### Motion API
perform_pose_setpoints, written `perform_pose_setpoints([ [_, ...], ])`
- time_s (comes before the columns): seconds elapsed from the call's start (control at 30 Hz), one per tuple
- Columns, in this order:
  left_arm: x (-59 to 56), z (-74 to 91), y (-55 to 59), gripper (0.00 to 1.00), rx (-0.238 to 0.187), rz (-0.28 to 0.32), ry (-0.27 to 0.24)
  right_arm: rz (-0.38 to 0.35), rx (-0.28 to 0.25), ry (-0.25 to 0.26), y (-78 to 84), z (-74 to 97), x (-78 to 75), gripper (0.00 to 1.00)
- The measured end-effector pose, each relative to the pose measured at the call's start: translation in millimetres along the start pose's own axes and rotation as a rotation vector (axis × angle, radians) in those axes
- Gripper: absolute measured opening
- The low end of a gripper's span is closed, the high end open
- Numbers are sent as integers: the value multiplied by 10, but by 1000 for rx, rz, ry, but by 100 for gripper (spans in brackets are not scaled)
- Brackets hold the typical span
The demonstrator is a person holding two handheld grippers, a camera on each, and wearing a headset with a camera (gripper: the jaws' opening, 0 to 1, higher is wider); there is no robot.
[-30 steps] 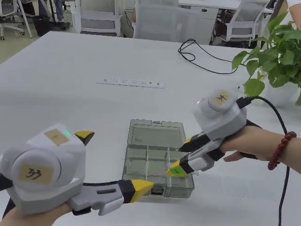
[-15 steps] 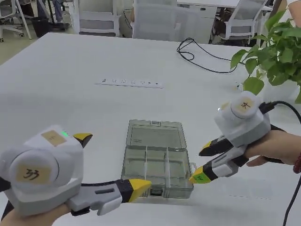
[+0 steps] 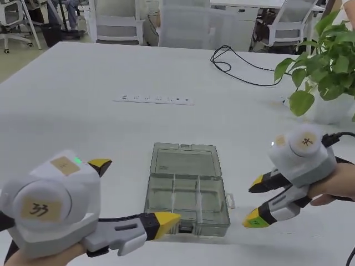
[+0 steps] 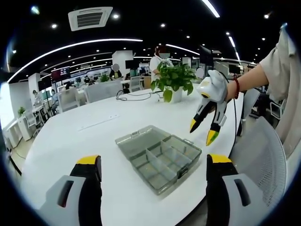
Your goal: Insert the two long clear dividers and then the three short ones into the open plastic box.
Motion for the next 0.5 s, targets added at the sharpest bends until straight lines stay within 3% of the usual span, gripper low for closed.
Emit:
perform_pose_setpoints([
  [0.5, -25, 3, 6, 90, 8, 2, -10, 120, 94, 2, 231, -108, -95, 46],
])
Point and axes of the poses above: the centre of the closed fingertips' face, and the gripper's own axes: z roughly backward along the fingers, x roughly to its left, y roughly out of its underside, the point moved 5 cm from there along z, roughly backward along the fingers, and after that the axes turned 4 degrees about -z, right-handed, at the moved point
